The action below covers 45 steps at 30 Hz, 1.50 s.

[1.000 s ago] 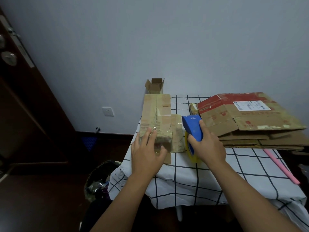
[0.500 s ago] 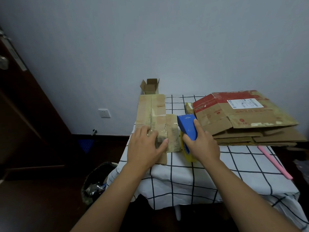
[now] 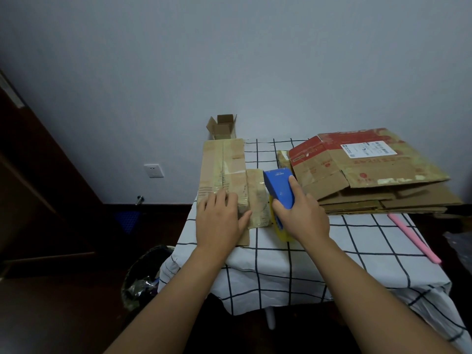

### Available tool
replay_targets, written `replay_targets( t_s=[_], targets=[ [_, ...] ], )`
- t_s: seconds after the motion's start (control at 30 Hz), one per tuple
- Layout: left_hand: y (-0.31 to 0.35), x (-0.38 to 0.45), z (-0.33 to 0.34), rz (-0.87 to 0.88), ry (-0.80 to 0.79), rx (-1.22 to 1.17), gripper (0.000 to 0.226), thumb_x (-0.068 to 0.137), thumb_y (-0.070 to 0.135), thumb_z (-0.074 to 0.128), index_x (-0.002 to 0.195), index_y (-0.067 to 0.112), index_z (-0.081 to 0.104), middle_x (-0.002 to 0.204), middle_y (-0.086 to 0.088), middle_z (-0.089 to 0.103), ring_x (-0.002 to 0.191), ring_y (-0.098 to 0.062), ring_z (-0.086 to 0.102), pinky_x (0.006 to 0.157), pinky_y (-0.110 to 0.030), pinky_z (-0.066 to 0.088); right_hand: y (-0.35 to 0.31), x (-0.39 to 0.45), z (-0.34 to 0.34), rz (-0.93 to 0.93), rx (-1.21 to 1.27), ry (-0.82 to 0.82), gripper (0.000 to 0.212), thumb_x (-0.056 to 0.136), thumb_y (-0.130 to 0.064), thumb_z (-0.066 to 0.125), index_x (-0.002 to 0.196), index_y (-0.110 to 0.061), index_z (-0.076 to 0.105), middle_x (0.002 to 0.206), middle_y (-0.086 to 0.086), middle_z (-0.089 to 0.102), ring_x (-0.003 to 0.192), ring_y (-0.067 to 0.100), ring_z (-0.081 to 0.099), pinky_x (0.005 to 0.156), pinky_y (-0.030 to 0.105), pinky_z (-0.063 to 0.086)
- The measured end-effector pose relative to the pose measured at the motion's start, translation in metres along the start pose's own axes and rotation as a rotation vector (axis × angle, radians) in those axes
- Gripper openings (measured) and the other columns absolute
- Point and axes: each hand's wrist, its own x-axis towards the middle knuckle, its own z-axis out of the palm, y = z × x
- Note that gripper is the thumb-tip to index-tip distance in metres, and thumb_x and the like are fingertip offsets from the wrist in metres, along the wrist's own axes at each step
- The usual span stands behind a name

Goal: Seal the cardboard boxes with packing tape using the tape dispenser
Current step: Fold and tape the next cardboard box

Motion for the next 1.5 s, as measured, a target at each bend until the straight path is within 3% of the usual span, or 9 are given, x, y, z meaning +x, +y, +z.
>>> replay_targets(
  t_s=[0.13, 0.3, 0.4, 0.5, 0.67, 0.8, 1.07, 1.33, 1.5],
  targets=[
    [0.000, -0.003, 0.000, -0.008, -0.013, -0.025, 0.042, 0.082, 0.052, 0.067, 0.092, 0.012, 0.059, 0.094, -0.007, 0.061, 0.084, -0.025, 0.056, 0.074, -0.037, 0.044, -0.001, -0.001, 0.000, -0.002, 0.003, 0.006, 0.075, 0.088, -0.060, 0.046, 0.154, -0.043, 0.015, 0.105, 0.007, 0.050, 0.089, 0.030, 0.054, 0.068, 0.036, 0.041],
    [-0.012, -0.004, -0.009, -0.032, -0.045, -0.251, 0.040, 0.088, 0.051, 0.053, 0.097, 0.014, 0.065, 0.102, -0.001, 0.064, 0.093, -0.020, 0.057, 0.078, -0.034, 0.045, 0.001, -0.002, 0.000, -0.003, 0.006, 0.007, 0.075, 0.089, -0.060, 0.046, 0.155, -0.043, 0.015, 0.104, 0.006, 0.050, 0.086, 0.028, 0.052, 0.067, 0.035, 0.040],
    [-0.023, 0.006, -0.016, -0.050, -0.140, -0.363, 0.032, 0.099, 0.040, 0.046, 0.100, 0.018, 0.069, 0.099, 0.004, 0.064, 0.093, -0.017, 0.057, 0.073, -0.031, 0.045, 0.000, -0.001, 0.000, -0.004, 0.007, 0.005, 0.074, 0.089, -0.059, 0.046, 0.155, -0.043, 0.015, 0.103, 0.006, 0.050, 0.085, 0.028, 0.052, 0.065, 0.034, 0.039],
    [-0.028, 0.014, -0.016, -0.063, -0.213, -0.346, 0.031, 0.096, 0.048, 0.053, 0.098, 0.021, 0.069, 0.098, 0.007, 0.061, 0.092, -0.013, 0.053, 0.072, -0.032, 0.046, -0.001, -0.001, 0.000, -0.002, 0.007, 0.003, 0.074, 0.089, -0.059, 0.046, 0.154, -0.044, 0.015, 0.102, 0.006, 0.049, 0.084, 0.028, 0.052, 0.065, 0.034, 0.039],
    [-0.024, 0.014, -0.010, -0.059, -0.131, -0.287, 0.039, 0.085, 0.055, 0.063, 0.089, 0.016, 0.068, 0.091, 0.003, 0.061, 0.089, -0.019, 0.054, 0.069, -0.033, 0.041, 0.001, -0.003, 0.001, 0.002, 0.007, 0.008, 0.075, 0.088, -0.061, 0.045, 0.154, -0.045, 0.014, 0.104, 0.005, 0.049, 0.085, 0.027, 0.051, 0.065, 0.035, 0.039],
    [-0.025, 0.012, -0.007, -0.021, -0.055, -0.279, 0.046, 0.082, 0.061, 0.056, 0.081, 0.016, 0.067, 0.084, 0.002, 0.060, 0.081, -0.020, 0.055, 0.064, -0.030, 0.035, 0.001, -0.002, 0.001, 0.004, -0.009, 0.007, 0.075, 0.089, -0.062, 0.044, 0.155, -0.044, 0.013, 0.107, 0.006, 0.050, 0.089, 0.028, 0.052, 0.068, 0.036, 0.041],
    [-0.028, 0.005, 0.010, 0.137, 0.132, -0.167, 0.040, 0.090, 0.055, 0.057, 0.081, 0.016, 0.059, 0.083, 0.000, 0.058, 0.075, -0.019, 0.054, 0.066, -0.028, 0.028, 0.001, -0.003, 0.001, 0.002, -0.003, 0.011, 0.075, 0.089, -0.061, 0.045, 0.154, -0.045, 0.013, 0.104, 0.005, 0.049, 0.086, 0.028, 0.052, 0.067, 0.035, 0.040],
    [-0.026, 0.004, 0.018, 0.145, 0.155, -0.148, 0.041, 0.085, 0.054, 0.068, 0.083, 0.014, 0.058, 0.083, -0.001, 0.058, 0.075, -0.022, 0.055, 0.065, -0.034, 0.038, 0.002, -0.003, 0.002, 0.004, -0.007, 0.015, 0.075, 0.089, -0.061, 0.045, 0.154, -0.045, 0.014, 0.102, 0.004, 0.048, 0.084, 0.027, 0.051, 0.064, 0.034, 0.039],
    [-0.029, -0.001, 0.019, 0.140, 0.145, -0.148, 0.040, 0.081, 0.052, 0.072, 0.088, 0.016, 0.058, 0.089, 0.000, 0.060, 0.079, -0.020, 0.055, 0.069, -0.031, 0.037, 0.002, -0.003, 0.002, 0.001, -0.013, 0.009, 0.075, 0.088, -0.062, 0.045, 0.154, -0.045, 0.013, 0.102, 0.004, 0.049, 0.084, 0.027, 0.051, 0.065, 0.035, 0.040]
  ],
)
